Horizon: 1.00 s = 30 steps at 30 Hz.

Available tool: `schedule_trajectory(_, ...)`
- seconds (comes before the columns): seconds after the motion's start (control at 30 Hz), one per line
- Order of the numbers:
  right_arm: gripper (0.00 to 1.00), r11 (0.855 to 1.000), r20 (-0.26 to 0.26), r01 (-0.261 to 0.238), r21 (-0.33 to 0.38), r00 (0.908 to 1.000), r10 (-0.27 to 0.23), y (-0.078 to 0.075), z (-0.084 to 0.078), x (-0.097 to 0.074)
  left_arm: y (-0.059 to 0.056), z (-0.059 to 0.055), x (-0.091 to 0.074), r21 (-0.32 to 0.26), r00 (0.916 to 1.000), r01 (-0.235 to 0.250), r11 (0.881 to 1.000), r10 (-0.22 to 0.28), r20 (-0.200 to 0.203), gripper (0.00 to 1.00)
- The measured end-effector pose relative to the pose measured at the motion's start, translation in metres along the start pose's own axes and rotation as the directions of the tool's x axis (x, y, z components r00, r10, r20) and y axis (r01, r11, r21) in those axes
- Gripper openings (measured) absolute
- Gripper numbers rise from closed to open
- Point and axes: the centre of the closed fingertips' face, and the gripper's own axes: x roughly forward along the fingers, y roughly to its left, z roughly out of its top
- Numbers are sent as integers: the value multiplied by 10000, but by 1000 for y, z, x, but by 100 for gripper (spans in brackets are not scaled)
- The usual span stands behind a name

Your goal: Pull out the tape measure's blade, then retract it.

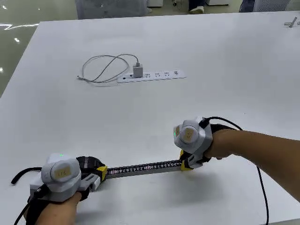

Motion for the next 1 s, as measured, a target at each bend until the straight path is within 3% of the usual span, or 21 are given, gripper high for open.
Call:
schedule_trajectory(0.47,9,9999,-101,81,147,9999,-79,0,1,1,0,0,0,-72,9999,-17,10000,17,114,57)
schedule_trajectory(1.0,9,9993,-91,-3,371,10000,6,0,4,2,-1,-1,0,-68,9997,183,9998,-183,-146,57)
